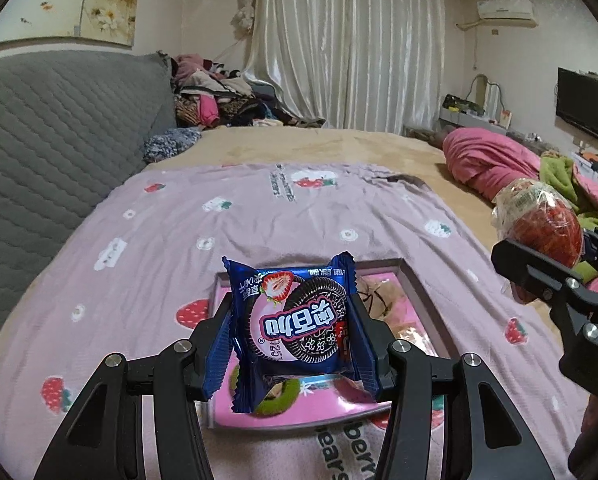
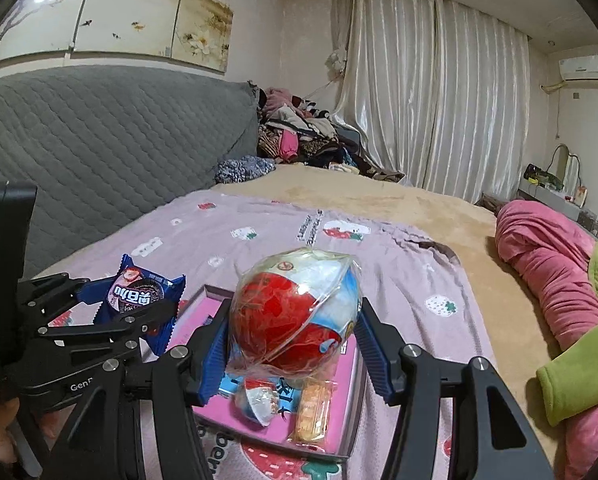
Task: Organize objects
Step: 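Lift cookie packet with left tool while right tool carries red egg toward tray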
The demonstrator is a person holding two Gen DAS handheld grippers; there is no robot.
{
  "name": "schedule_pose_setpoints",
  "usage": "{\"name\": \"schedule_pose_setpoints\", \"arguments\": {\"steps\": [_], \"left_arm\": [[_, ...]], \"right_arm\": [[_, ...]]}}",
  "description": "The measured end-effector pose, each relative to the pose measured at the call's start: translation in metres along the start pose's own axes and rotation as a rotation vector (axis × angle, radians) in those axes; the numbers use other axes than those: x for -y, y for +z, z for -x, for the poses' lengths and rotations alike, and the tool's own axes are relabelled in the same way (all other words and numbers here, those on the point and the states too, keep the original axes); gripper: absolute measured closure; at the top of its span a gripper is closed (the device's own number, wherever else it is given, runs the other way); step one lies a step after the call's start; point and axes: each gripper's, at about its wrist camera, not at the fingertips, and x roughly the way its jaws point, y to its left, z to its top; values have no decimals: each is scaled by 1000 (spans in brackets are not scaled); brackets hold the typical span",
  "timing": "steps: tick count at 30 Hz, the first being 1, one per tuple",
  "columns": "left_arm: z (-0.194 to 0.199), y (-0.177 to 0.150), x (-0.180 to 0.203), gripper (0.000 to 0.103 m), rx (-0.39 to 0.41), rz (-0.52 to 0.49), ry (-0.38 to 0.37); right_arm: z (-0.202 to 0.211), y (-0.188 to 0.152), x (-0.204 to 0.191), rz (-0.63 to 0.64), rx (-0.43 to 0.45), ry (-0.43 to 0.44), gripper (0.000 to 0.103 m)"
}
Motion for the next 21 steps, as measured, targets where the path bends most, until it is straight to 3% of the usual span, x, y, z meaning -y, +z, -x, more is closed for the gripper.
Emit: {"name": "schedule_pose_setpoints", "arguments": {"steps": [6, 12, 17, 21], "left_arm": [[-41, -16, -4, 49, -21, 35, -21], [-71, -32, -8, 49, -32, 16, -8], [-95, -44, -15, 49, -56, 0, -2], [-109, -50, -18, 49, -79, 5, 4]], "right_arm": [[-39, -16, 7, -18, -28, -14, 45], [-74, -22, 21, -133, -16, 23, 45], [-95, -40, 26, -130, 1, 28, 45], [-113, -54, 31, -129, -39, 23, 45]]}}
